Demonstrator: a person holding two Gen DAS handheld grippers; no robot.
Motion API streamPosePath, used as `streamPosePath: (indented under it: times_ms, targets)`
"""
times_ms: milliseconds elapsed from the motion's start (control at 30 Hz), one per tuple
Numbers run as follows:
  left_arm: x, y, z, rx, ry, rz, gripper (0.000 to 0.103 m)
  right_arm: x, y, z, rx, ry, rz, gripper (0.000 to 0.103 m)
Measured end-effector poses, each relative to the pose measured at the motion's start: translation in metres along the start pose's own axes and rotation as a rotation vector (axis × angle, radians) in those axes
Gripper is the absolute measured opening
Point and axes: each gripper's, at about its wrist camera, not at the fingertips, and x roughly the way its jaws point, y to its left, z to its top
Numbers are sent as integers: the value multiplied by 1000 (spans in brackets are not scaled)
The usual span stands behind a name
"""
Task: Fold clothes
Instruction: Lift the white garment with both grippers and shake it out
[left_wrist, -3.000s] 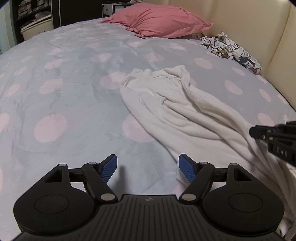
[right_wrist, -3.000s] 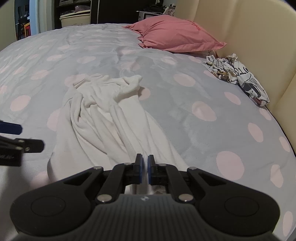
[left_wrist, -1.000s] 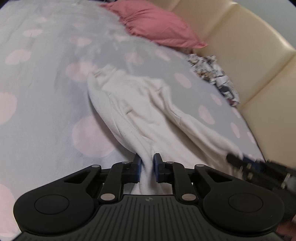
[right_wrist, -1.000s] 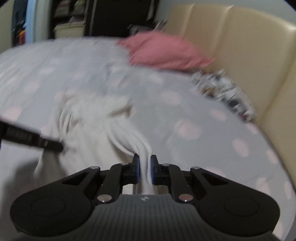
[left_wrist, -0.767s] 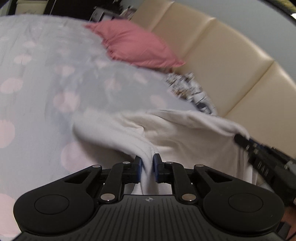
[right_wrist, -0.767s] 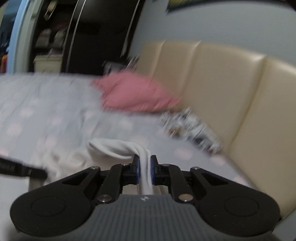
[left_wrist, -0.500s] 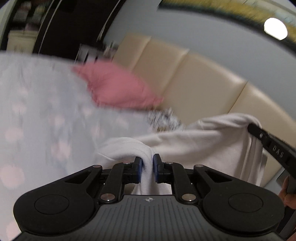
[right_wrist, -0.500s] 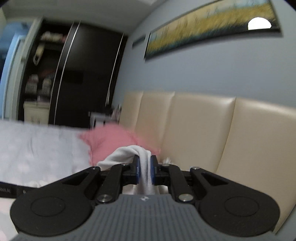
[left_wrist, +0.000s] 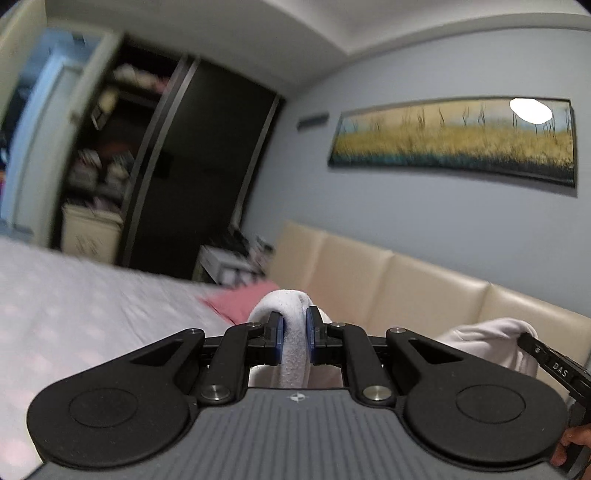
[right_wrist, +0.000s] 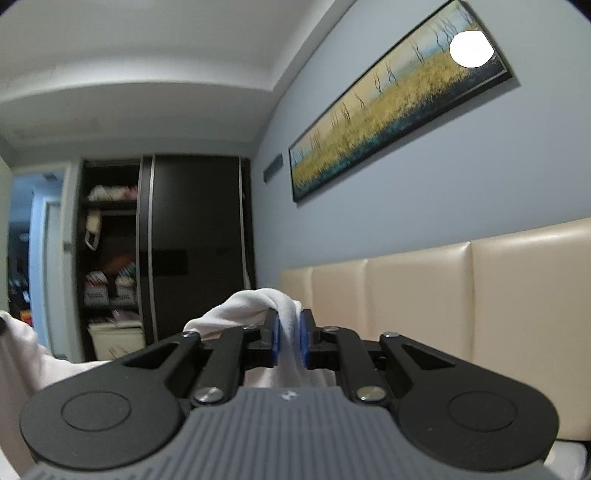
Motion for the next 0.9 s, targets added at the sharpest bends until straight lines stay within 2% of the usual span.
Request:
streamPosePath:
  times_ms: [100,233,400,500,600,733,900]
  targets:
    - [-47,18,20,55,-38,66,10,-18,15,10,36,3,55,13]
    - [-95,37,32,108,-44,158,10,-36,36,25,77,35,154,13]
    - [-148,67,41,160,13,274,10,-45,67,22,107,147,300,13]
    - [-164,92,30,148,111,324,10,-44,88,-1,115,274,383,13]
    - [-177,122,4,107,241,362,10,-42,109,-37,86,421,438,12]
    - [-189,155,-44,49,419,385,10,-47,126,-97,18,632,464,12]
    - [-202,188,-112,-38,650,387,10,-52,123,-171,-65,891,463,12]
